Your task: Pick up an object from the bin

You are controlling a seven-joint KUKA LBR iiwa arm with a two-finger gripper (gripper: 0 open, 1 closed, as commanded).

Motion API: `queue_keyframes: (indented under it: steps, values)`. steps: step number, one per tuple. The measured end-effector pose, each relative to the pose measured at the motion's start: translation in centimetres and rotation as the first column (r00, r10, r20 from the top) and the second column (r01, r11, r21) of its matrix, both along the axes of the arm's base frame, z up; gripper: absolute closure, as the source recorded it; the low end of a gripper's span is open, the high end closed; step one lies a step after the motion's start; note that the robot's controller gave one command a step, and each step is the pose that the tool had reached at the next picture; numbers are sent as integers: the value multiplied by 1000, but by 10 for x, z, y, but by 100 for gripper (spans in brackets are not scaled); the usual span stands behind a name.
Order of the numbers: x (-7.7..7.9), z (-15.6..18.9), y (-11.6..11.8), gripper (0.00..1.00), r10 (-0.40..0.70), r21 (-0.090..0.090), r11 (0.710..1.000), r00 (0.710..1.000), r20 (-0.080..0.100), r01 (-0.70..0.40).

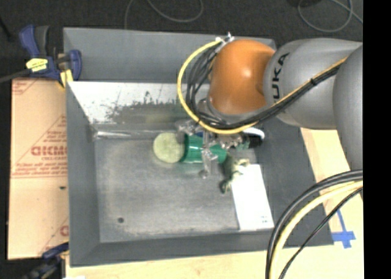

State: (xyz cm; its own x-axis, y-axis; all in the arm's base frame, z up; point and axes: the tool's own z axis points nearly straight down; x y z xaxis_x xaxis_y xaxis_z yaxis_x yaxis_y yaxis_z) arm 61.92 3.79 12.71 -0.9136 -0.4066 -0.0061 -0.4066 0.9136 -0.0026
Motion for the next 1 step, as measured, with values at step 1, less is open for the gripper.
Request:
queue_keyframes:
  steps: [1]
  values:
    - [1, -17, -17, 100, 22, 3, 1000, 1000, 1, -22]
